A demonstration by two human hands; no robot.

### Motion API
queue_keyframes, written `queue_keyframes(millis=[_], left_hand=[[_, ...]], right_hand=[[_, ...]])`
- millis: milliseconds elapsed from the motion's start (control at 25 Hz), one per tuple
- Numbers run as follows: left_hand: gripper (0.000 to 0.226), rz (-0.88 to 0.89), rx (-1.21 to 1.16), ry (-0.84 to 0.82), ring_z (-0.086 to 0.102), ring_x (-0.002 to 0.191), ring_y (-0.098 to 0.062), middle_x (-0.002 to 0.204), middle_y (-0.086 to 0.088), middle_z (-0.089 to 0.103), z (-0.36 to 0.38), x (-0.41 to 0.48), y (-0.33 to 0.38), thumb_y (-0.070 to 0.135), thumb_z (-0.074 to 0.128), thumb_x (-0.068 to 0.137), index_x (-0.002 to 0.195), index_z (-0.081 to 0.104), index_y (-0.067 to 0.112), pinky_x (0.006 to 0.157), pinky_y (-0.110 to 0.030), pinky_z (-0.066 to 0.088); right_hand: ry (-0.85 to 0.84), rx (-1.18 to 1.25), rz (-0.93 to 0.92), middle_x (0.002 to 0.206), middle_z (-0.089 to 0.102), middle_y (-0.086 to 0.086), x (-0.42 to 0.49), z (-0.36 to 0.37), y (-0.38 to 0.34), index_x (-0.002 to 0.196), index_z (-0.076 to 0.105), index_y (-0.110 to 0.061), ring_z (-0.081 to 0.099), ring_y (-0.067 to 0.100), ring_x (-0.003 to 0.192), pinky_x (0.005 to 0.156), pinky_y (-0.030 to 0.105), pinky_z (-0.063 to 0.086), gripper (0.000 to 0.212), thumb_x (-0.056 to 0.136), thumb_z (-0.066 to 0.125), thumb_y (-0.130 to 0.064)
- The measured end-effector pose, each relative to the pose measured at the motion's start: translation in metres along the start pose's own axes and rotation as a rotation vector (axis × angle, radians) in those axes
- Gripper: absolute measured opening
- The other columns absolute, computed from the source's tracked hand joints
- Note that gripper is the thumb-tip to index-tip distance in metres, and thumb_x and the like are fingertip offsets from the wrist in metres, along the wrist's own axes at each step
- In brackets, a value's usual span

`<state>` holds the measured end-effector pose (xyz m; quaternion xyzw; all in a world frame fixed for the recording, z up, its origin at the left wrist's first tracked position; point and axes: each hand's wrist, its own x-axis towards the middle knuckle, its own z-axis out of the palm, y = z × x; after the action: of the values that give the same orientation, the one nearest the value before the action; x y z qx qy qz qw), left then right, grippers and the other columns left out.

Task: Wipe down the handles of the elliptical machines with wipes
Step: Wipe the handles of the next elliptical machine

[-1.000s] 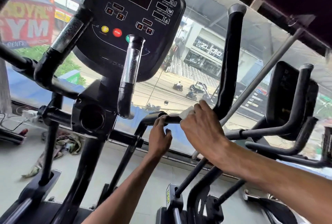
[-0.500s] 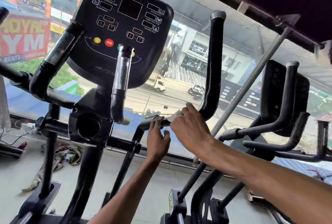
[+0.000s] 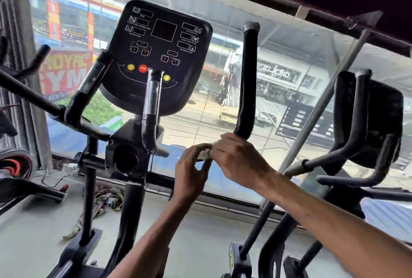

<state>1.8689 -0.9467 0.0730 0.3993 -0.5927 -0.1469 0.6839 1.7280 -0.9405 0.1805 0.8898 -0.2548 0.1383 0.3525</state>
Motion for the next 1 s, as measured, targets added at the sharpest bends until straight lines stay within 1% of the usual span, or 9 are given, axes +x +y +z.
queue_keyframes(millis=[120, 200, 360, 440, 520, 640, 760, 880, 1000], left_hand=[[0.019, -0.124, 0.153, -0.009, 0.071, 0.078, -0.017, 0.089, 0.005, 0.079, -0.020, -0.003, 0.002, 0.009, 0.078, 0.087, 0.101, 0.079, 0.021, 0.075, -0.033, 0.055], [0.009, -0.309, 0.200, -0.054, 0.071, 0.074, -0.023, 0.079, -0.001, 0.078, -0.032, -0.004, 0.005, 0.018, 0.077, 0.090, 0.097, 0.079, 0.023, 0.070, -0.035, 0.054], [0.017, -0.653, 0.141, -0.082, 0.069, 0.068, -0.019, 0.078, 0.000, 0.073, -0.032, 0.005, -0.003, 0.028, 0.073, 0.094, 0.103, 0.077, 0.014, 0.062, -0.026, 0.053], [0.022, -0.664, 0.247, -0.059, 0.066, 0.064, -0.016, 0.079, -0.006, 0.075, -0.023, 0.013, -0.009, 0.029, 0.071, 0.094, 0.097, 0.078, 0.008, 0.058, -0.027, 0.052], [0.016, -0.598, 0.343, 0.044, 0.070, 0.075, -0.027, 0.087, -0.014, 0.077, -0.010, 0.023, -0.011, 0.016, 0.070, 0.092, 0.097, 0.077, 0.002, 0.065, -0.034, 0.055], [0.014, -0.488, 0.329, 0.120, 0.070, 0.077, -0.038, 0.084, -0.023, 0.075, 0.017, 0.039, -0.011, 0.001, 0.062, 0.093, 0.088, 0.074, -0.005, 0.068, -0.041, 0.051], [0.037, -0.332, 0.364, 0.015, 0.069, 0.083, -0.034, 0.105, -0.021, 0.076, 0.044, 0.039, -0.021, -0.007, 0.052, 0.093, 0.121, 0.073, 0.002, 0.074, -0.038, 0.049], [0.068, -0.161, 0.357, -0.074, 0.072, 0.095, -0.030, 0.117, -0.012, 0.076, 0.058, 0.022, -0.050, -0.018, 0.051, 0.083, 0.141, 0.062, 0.016, 0.077, -0.024, 0.050], [0.069, -0.164, 0.421, -0.075, 0.073, 0.091, -0.030, 0.115, -0.012, 0.077, 0.061, 0.024, -0.081, -0.018, 0.054, 0.084, 0.143, 0.059, 0.016, 0.071, -0.019, 0.042]], right_hand=[[0.199, 0.216, 0.191, 0.100, 0.074, 0.004, -0.017, 0.022, -0.020, 0.102, 0.074, -0.009, 0.067, 0.028, 0.095, 0.091, 0.037, 0.054, 0.008, 0.095, 0.069, -0.010], [0.282, 0.347, 0.388, 0.109, 0.075, 0.001, -0.032, 0.035, -0.039, 0.111, 0.076, -0.011, 0.067, 0.021, 0.101, 0.092, 0.033, 0.055, 0.018, 0.093, 0.074, -0.014], [0.326, 0.618, 0.817, 0.090, 0.079, -0.006, -0.054, 0.069, -0.059, 0.094, 0.079, -0.015, 0.072, 0.012, 0.082, 0.077, 0.036, 0.061, 0.008, 0.091, 0.071, -0.017], [0.275, 0.746, 1.101, 0.087, 0.079, -0.005, -0.057, 0.082, -0.051, 0.091, 0.080, -0.016, 0.072, 0.008, 0.080, 0.082, 0.035, 0.059, 0.008, 0.092, 0.072, -0.014], [0.232, 0.847, 1.323, 0.091, 0.079, -0.004, -0.054, 0.087, -0.041, 0.096, 0.081, -0.015, 0.072, 0.010, 0.088, 0.087, 0.028, 0.054, 0.010, 0.091, 0.073, -0.012], [0.307, 0.984, 1.341, 0.106, 0.075, -0.005, -0.041, 0.093, -0.033, 0.117, 0.074, -0.013, 0.071, 0.011, 0.097, 0.080, 0.014, 0.052, 0.030, 0.089, 0.070, -0.002], [0.381, 0.996, 1.248, 0.112, 0.072, 0.000, -0.032, 0.105, -0.033, 0.129, 0.065, -0.011, 0.067, -0.004, 0.096, 0.071, 0.005, 0.049, 0.045, 0.086, 0.068, 0.003], [0.412, 0.983, 1.207, 0.107, 0.071, 0.006, -0.032, 0.122, -0.029, 0.124, 0.065, -0.009, 0.066, -0.004, 0.097, 0.072, 0.009, 0.052, 0.043, 0.084, 0.066, 0.006], [0.436, 0.962, 1.173, 0.103, 0.071, 0.003, -0.030, 0.133, -0.025, 0.115, 0.067, -0.010, 0.069, 0.013, 0.098, 0.074, 0.008, 0.050, 0.035, 0.080, 0.064, -0.010]])
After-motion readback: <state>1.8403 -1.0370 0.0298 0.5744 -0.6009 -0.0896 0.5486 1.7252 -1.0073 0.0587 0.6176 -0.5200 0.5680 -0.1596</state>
